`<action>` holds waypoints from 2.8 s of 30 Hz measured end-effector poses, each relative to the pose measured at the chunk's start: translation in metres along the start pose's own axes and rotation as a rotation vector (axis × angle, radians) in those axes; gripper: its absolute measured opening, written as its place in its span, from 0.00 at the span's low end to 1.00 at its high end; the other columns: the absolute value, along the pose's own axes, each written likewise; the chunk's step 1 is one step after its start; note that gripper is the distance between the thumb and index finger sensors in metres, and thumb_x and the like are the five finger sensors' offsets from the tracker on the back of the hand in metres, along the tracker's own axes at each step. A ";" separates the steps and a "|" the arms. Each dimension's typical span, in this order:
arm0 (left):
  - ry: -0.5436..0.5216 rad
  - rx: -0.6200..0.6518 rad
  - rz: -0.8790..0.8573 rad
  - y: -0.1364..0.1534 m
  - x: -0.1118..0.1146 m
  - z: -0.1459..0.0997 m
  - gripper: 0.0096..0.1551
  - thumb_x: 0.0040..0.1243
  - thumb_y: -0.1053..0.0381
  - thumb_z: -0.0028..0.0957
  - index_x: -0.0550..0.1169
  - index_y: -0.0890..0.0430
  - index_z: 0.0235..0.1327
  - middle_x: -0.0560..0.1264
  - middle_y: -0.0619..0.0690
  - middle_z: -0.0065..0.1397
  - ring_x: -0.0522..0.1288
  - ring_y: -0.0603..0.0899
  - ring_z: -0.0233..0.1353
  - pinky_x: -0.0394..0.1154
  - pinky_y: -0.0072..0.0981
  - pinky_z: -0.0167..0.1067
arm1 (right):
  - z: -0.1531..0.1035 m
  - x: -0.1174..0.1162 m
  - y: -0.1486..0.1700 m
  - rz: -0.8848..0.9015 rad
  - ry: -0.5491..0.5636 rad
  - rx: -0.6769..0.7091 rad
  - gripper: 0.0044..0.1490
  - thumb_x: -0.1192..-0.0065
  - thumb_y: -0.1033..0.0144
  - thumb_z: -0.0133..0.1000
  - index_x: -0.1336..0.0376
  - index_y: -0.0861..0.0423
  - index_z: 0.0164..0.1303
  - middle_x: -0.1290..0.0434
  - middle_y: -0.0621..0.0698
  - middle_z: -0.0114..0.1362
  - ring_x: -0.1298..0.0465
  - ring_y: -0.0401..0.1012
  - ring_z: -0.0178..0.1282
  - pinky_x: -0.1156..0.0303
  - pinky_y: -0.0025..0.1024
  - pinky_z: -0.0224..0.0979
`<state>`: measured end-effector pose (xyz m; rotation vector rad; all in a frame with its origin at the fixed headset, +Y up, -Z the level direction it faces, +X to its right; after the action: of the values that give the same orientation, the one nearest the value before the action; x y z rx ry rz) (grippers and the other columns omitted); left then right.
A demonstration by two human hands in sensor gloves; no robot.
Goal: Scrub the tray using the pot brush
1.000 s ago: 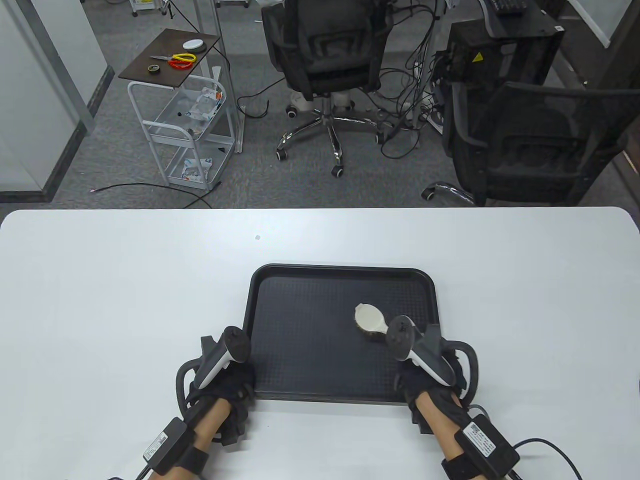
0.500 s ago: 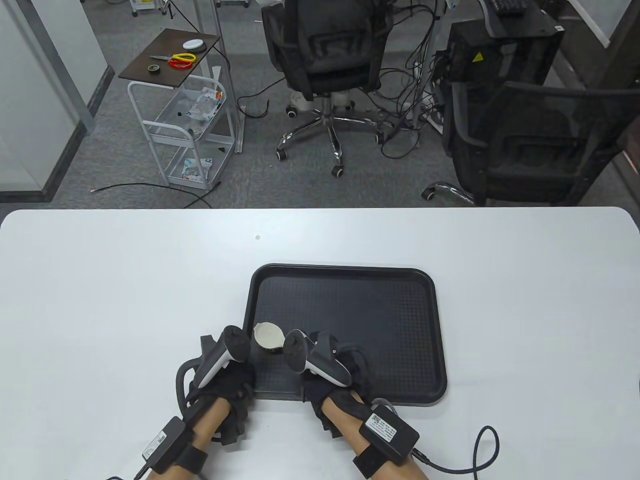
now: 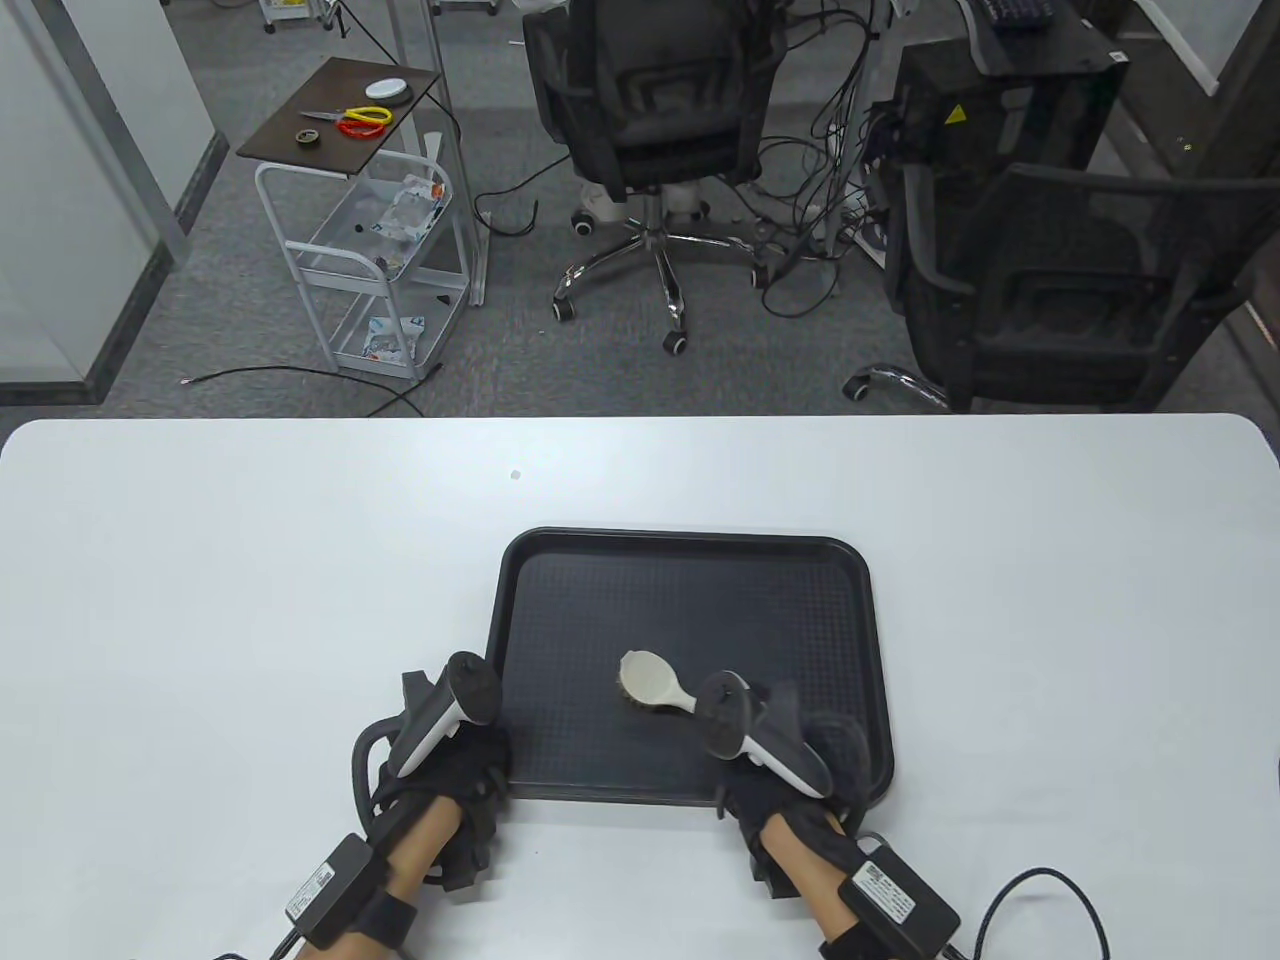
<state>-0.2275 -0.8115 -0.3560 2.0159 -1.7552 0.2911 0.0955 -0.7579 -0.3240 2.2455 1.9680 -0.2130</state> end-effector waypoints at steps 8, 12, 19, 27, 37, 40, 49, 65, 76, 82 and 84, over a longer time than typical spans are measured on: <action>-0.001 -0.002 0.002 0.000 0.000 0.000 0.46 0.55 0.39 0.50 0.52 0.55 0.76 0.73 0.48 0.49 0.72 0.54 0.53 0.59 0.56 0.71 | -0.014 0.020 0.109 -0.032 0.006 -0.224 0.34 0.37 0.69 0.54 0.39 0.43 0.73 0.33 0.55 0.73 0.24 0.49 0.61 0.26 0.49 0.61; -0.002 -0.003 0.003 0.000 0.000 0.000 0.46 0.55 0.39 0.51 0.52 0.55 0.76 0.73 0.48 0.49 0.72 0.54 0.53 0.59 0.56 0.71 | -0.019 0.028 0.138 -0.061 0.001 -0.309 0.34 0.37 0.69 0.54 0.39 0.44 0.74 0.33 0.56 0.73 0.24 0.49 0.61 0.26 0.50 0.61; -0.003 -0.003 0.002 0.000 0.000 0.000 0.46 0.55 0.39 0.50 0.52 0.55 0.76 0.73 0.48 0.49 0.72 0.54 0.53 0.59 0.56 0.71 | -0.019 0.050 0.096 -0.128 0.029 -0.241 0.34 0.36 0.68 0.55 0.38 0.46 0.74 0.32 0.56 0.73 0.24 0.49 0.60 0.27 0.49 0.60; -0.003 -0.003 0.002 0.000 0.001 0.000 0.46 0.55 0.39 0.50 0.52 0.55 0.76 0.73 0.48 0.49 0.72 0.54 0.53 0.59 0.56 0.71 | -0.012 0.050 -0.020 -0.089 0.089 -0.001 0.34 0.37 0.68 0.55 0.39 0.45 0.74 0.33 0.55 0.73 0.24 0.49 0.61 0.27 0.48 0.61; -0.001 0.000 0.002 0.000 0.001 0.000 0.46 0.55 0.39 0.50 0.52 0.55 0.76 0.73 0.48 0.49 0.72 0.54 0.53 0.59 0.56 0.71 | -0.003 0.010 -0.120 -0.073 0.029 0.181 0.34 0.38 0.67 0.55 0.40 0.44 0.75 0.34 0.54 0.74 0.25 0.48 0.62 0.27 0.48 0.62; -0.003 -0.001 0.005 -0.001 0.001 0.000 0.46 0.55 0.39 0.51 0.52 0.55 0.76 0.73 0.48 0.49 0.72 0.54 0.53 0.59 0.56 0.71 | -0.004 0.001 -0.131 -0.084 0.025 0.194 0.34 0.38 0.67 0.55 0.41 0.44 0.75 0.34 0.54 0.75 0.25 0.48 0.63 0.27 0.47 0.62; -0.001 0.000 0.002 0.000 0.001 0.000 0.46 0.55 0.39 0.51 0.52 0.55 0.76 0.73 0.48 0.49 0.72 0.54 0.53 0.59 0.56 0.71 | -0.012 -0.006 -0.096 -0.128 0.048 0.171 0.34 0.38 0.66 0.55 0.40 0.43 0.74 0.33 0.53 0.74 0.24 0.47 0.62 0.26 0.47 0.61; -0.003 -0.004 0.006 0.000 0.001 0.000 0.46 0.55 0.39 0.51 0.52 0.55 0.76 0.73 0.48 0.49 0.72 0.54 0.53 0.59 0.56 0.71 | -0.036 0.024 0.117 -0.064 0.003 -0.210 0.33 0.36 0.69 0.54 0.38 0.44 0.72 0.31 0.56 0.72 0.23 0.49 0.61 0.26 0.50 0.61; -0.003 -0.004 0.007 0.000 0.001 0.000 0.46 0.55 0.39 0.51 0.52 0.55 0.76 0.73 0.48 0.49 0.72 0.54 0.53 0.59 0.56 0.71 | -0.038 0.044 0.093 -0.068 0.047 -0.161 0.33 0.36 0.68 0.55 0.38 0.45 0.74 0.32 0.55 0.73 0.24 0.49 0.60 0.26 0.49 0.60; -0.003 -0.004 0.006 0.000 0.001 0.000 0.46 0.55 0.39 0.51 0.52 0.55 0.76 0.73 0.48 0.49 0.72 0.54 0.53 0.59 0.56 0.71 | -0.031 0.041 0.014 -0.024 0.068 0.016 0.34 0.37 0.67 0.55 0.39 0.45 0.74 0.32 0.55 0.73 0.24 0.48 0.61 0.27 0.48 0.61; -0.002 -0.003 0.004 0.000 0.001 0.000 0.46 0.55 0.39 0.51 0.52 0.55 0.76 0.73 0.48 0.49 0.72 0.54 0.53 0.59 0.56 0.71 | -0.026 0.034 -0.012 -0.012 0.059 0.055 0.34 0.37 0.67 0.55 0.39 0.45 0.74 0.32 0.54 0.73 0.24 0.48 0.62 0.27 0.48 0.61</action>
<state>-0.2274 -0.8123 -0.3561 2.0115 -1.7603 0.2882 0.0880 -0.7175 -0.3054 2.3001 2.0291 -0.2075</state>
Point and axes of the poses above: the tracker on the back of each hand, its own y axis roughly to the little-finger side, its own z axis roughly from the wrist to the fingertips, x = y × z, the point moved 3 cm from there along z, roughly from the wrist to the fingertips
